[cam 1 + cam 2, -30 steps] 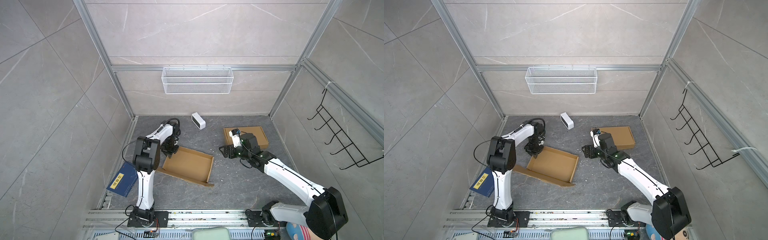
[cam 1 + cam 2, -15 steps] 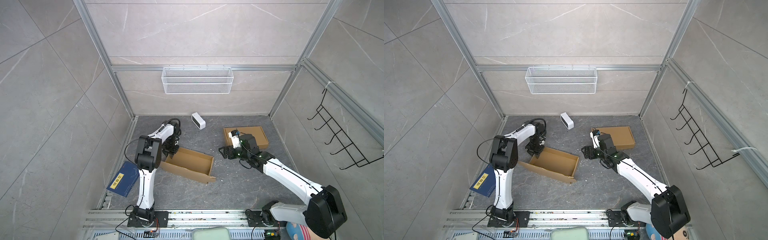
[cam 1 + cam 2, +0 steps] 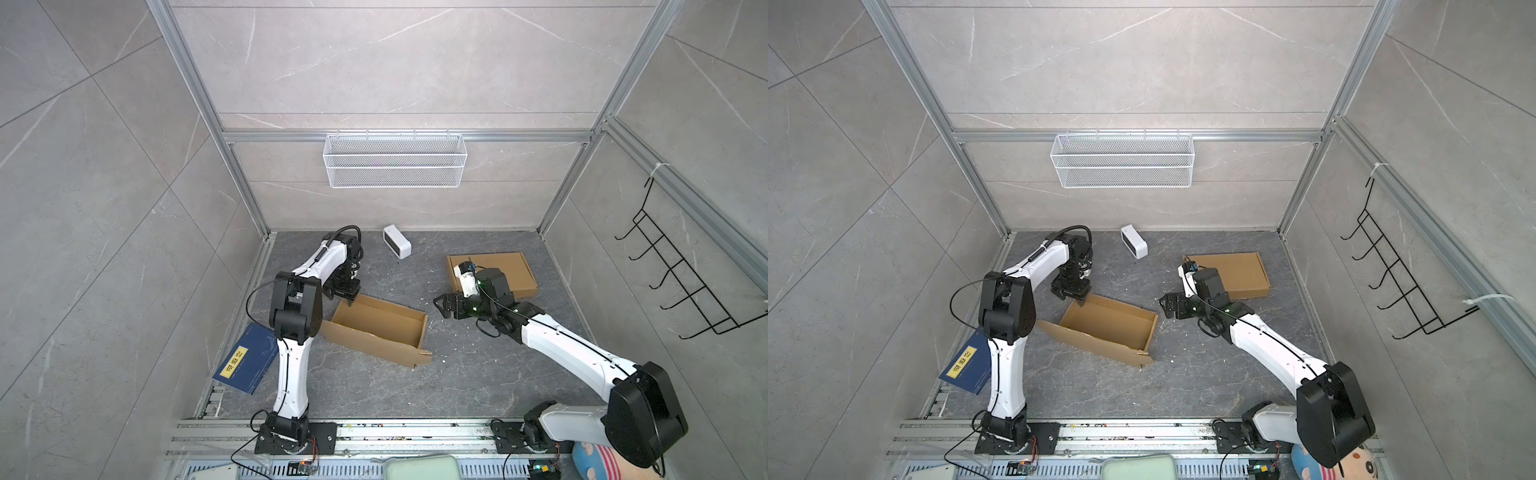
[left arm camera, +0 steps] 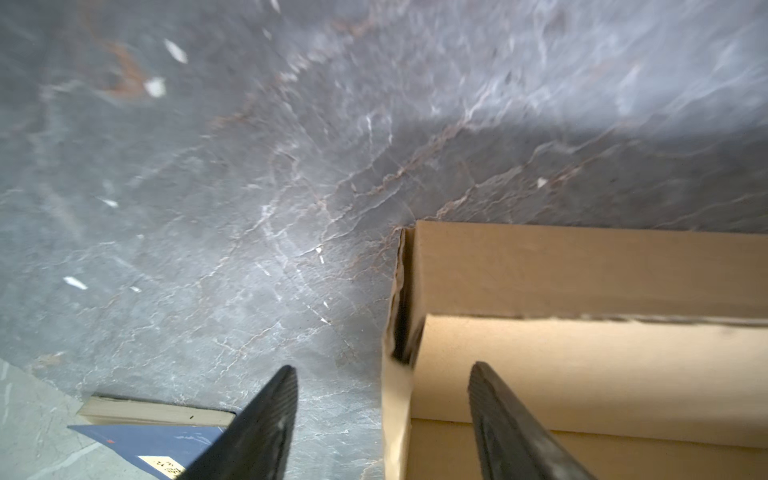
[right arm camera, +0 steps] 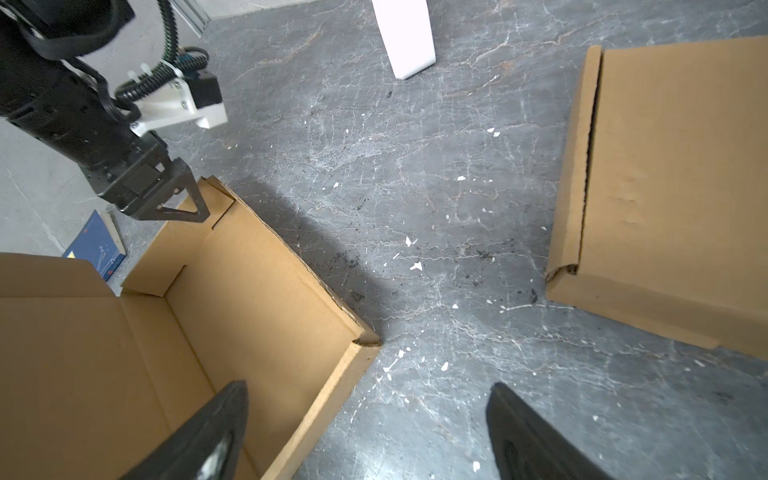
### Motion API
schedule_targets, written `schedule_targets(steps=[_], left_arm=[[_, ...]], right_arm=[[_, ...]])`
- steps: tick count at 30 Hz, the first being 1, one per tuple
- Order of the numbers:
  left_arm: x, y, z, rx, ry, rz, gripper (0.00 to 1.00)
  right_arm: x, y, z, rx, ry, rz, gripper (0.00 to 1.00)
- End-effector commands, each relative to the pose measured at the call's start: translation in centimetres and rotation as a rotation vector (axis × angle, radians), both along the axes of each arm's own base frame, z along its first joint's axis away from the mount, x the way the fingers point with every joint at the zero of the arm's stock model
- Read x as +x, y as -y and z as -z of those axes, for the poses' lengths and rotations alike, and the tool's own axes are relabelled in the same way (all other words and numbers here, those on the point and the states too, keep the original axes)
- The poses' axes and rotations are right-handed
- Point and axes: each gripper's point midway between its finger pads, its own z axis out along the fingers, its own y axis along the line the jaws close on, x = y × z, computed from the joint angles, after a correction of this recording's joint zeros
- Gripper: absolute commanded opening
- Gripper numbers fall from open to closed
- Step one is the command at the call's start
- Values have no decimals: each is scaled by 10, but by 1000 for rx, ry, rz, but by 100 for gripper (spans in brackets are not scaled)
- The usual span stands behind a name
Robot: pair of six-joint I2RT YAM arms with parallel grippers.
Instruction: Fold the paper box
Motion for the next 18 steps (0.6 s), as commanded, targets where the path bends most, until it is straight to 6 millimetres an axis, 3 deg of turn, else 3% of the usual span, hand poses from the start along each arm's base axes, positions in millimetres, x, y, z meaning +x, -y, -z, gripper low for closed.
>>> schedule_targets(steps=[1, 6, 7, 13, 18], left_arm=[[2, -1, -47, -24, 83, 10, 77], [10, 1, -79, -61, 199, 11, 90], [12, 0, -85, -64, 228, 6, 99], [29, -16, -120, 7, 407, -19, 100], [47, -40, -162, 83, 633, -44, 100]], right_arm=[[4, -4, 1, 12, -13, -2, 99], [12, 3, 1, -49, -59, 47, 99], [14, 6, -1, -67, -59, 60, 99], [26, 32, -30, -148, 65, 177, 99], [38, 70, -63, -205, 188, 401, 99]])
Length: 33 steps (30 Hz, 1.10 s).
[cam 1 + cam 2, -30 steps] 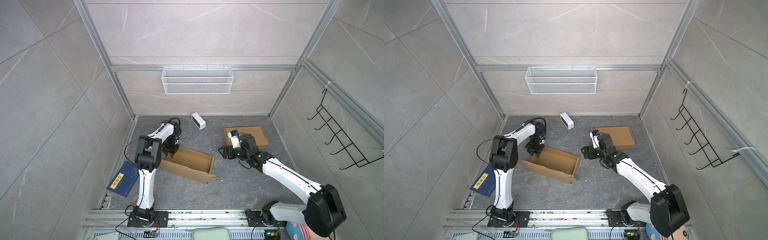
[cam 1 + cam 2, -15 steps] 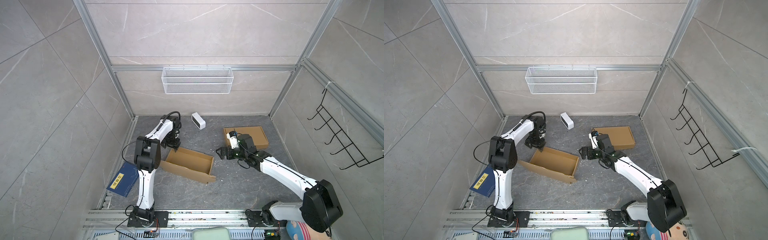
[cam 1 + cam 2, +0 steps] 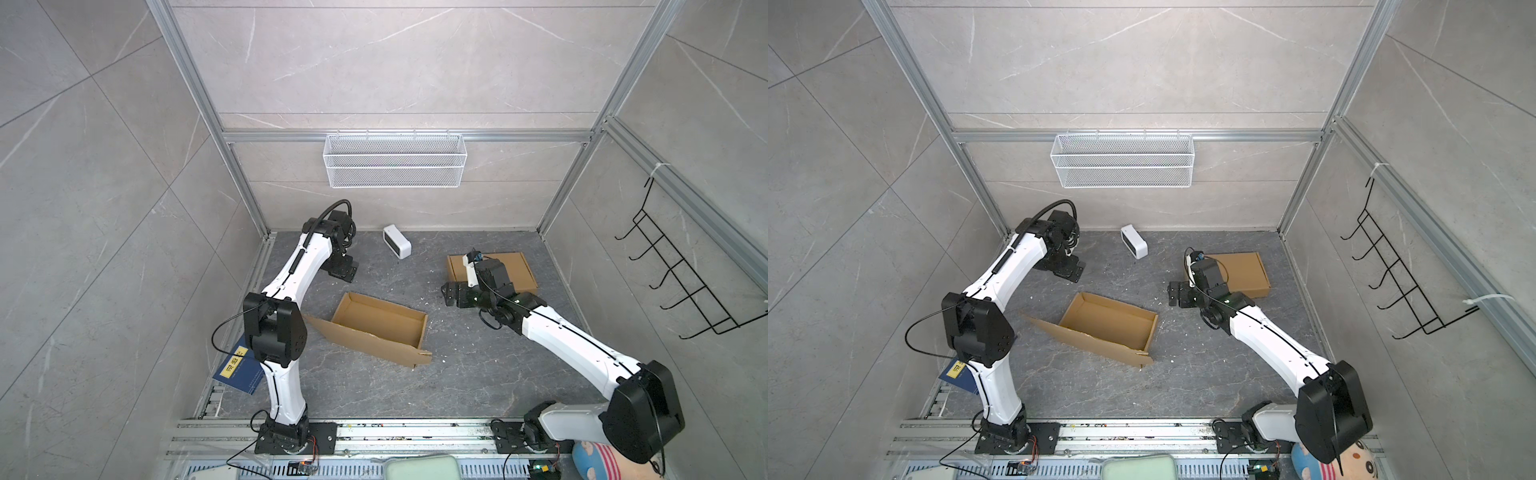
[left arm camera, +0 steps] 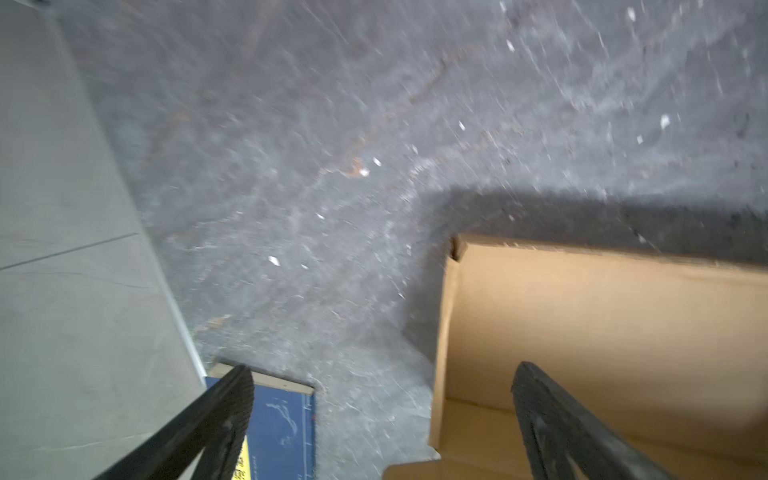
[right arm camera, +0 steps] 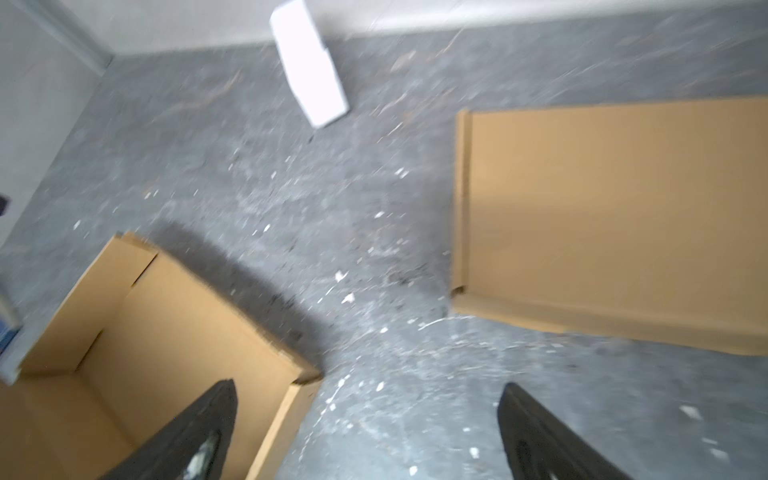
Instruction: Fold the paper box
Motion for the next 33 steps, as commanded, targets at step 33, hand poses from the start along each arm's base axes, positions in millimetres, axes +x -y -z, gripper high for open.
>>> schedule_targets(steps=[33], left_arm=[[-71, -86, -70, -646, 690, -356, 100]], right_arm=[[-12, -153, 106, -371, -380, -675, 83]])
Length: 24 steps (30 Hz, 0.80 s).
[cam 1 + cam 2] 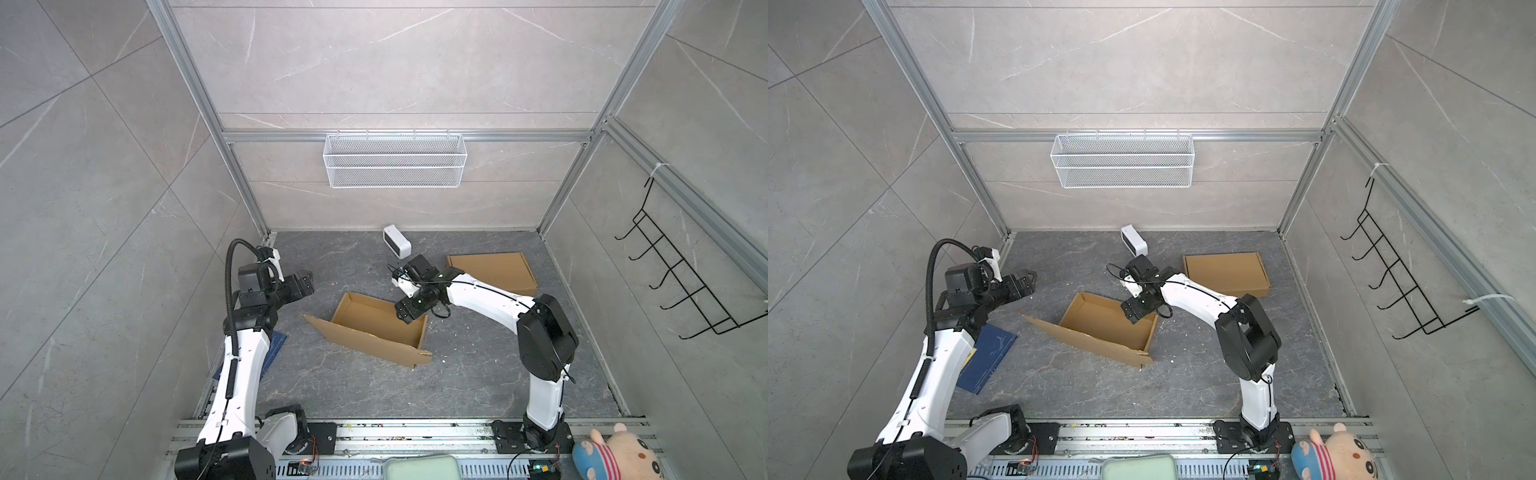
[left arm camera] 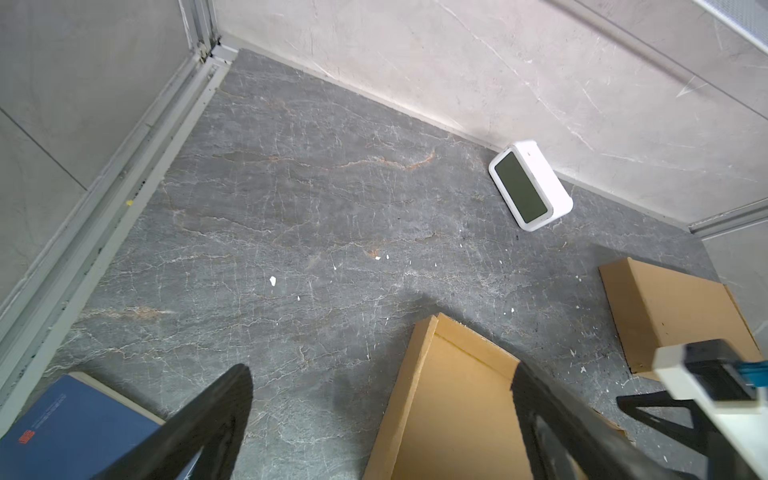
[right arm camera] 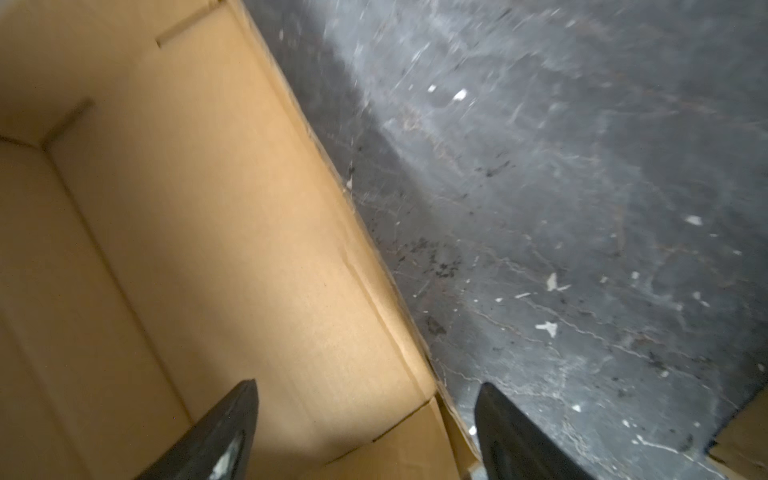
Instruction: Fold the paper box
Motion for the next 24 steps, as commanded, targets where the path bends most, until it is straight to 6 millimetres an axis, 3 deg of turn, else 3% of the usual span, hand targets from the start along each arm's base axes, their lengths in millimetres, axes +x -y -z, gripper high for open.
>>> schedule_targets(steps=[1, 5, 13, 24], left_arm=[[5, -1, -12, -18, 47, -10, 100], [4, 10, -9, -74, -11, 32, 100], [4, 20, -13, -125, -23, 75, 100], [0, 20, -14, -117, -42, 78, 96]], right_arm=[[4, -3, 4, -62, -1, -64, 82], [5, -12, 22, -120, -26, -110, 80], [35, -29, 27, -142, 12, -77, 74], [72, -20, 37, -95, -57, 190, 50]])
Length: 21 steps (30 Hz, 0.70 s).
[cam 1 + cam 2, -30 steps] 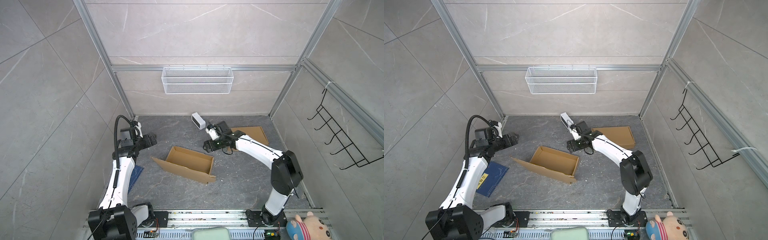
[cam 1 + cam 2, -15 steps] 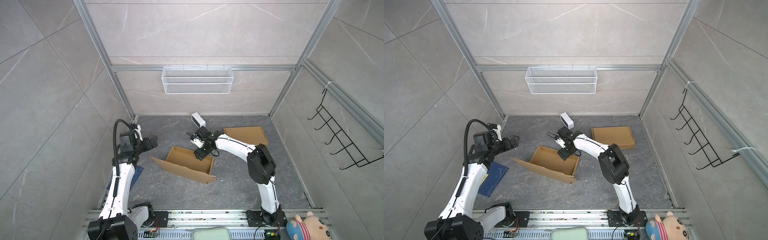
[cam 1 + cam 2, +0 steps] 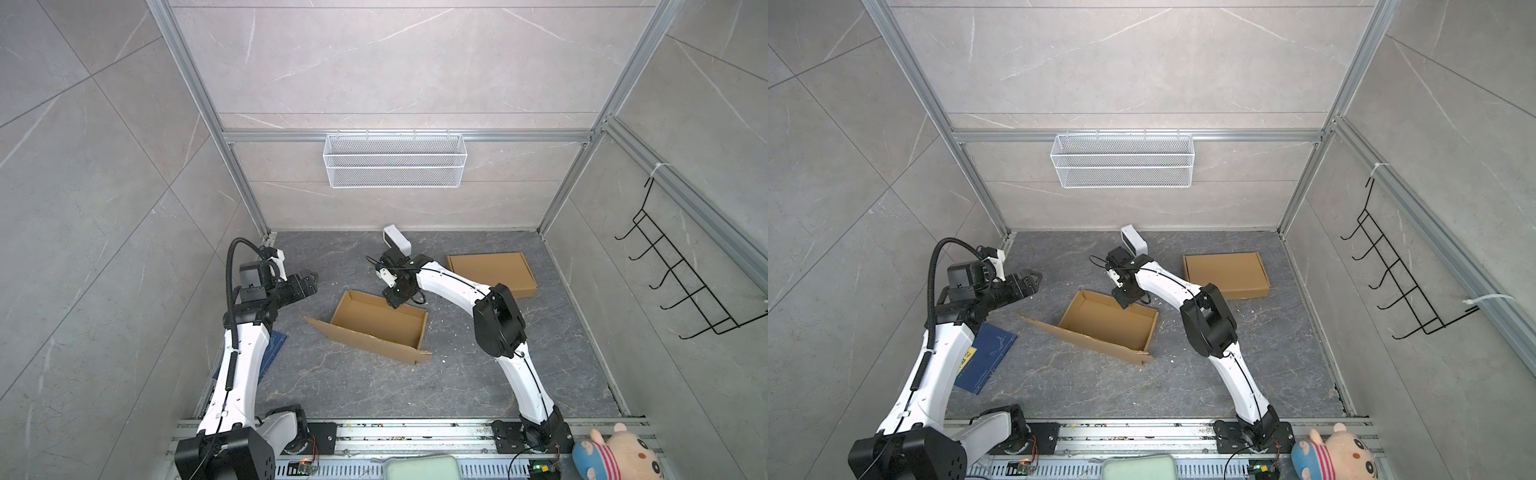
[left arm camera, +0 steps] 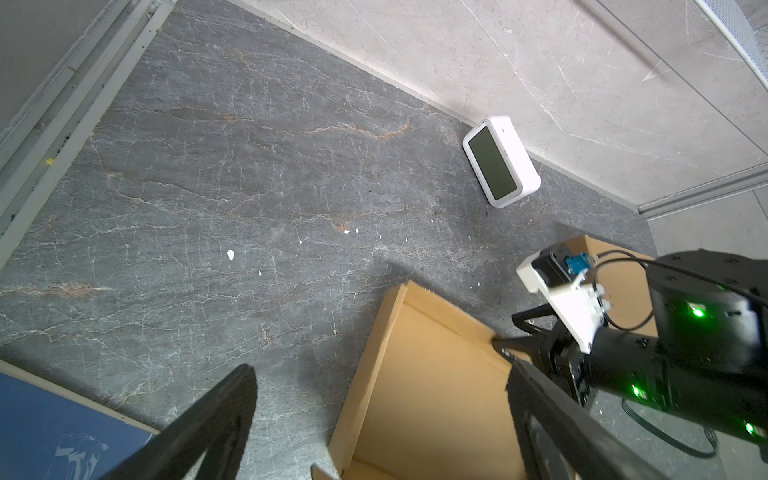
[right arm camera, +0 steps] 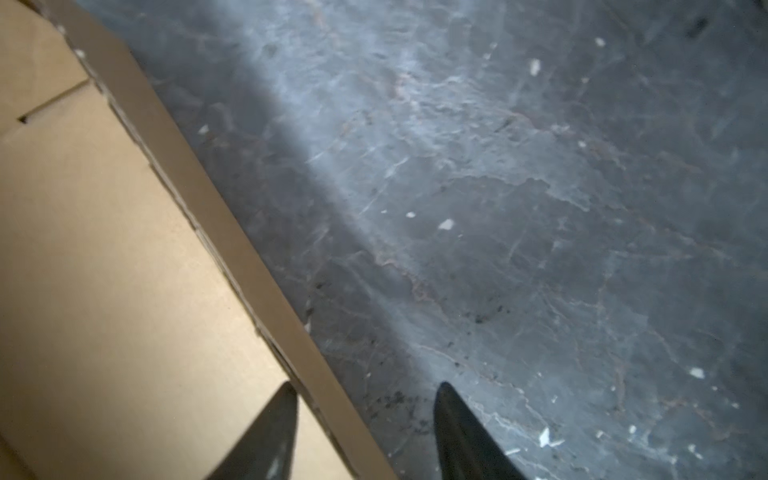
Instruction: Fold the paper box
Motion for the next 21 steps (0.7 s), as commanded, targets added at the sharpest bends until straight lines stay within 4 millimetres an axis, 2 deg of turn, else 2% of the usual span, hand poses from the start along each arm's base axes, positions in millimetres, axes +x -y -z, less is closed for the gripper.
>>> schedule_targets(steps=[1, 8, 12, 16, 21], left_arm=[[0, 2, -20, -14, 35, 10, 95], [0, 3, -20, -21, 30, 16, 91], [1, 4, -18, -22, 24, 18, 91], [2, 4, -16, -25, 19, 18, 90], [4, 4, -17, -29, 25, 17, 89]], right_arm=[[8, 15, 6, 17, -60, 143, 48], [16, 47, 13, 85, -131, 357, 35], [12, 72, 10, 173, -172, 512, 34], [-3, 92, 6, 245, -188, 634, 36], [-36, 99, 6, 333, -247, 722, 42]])
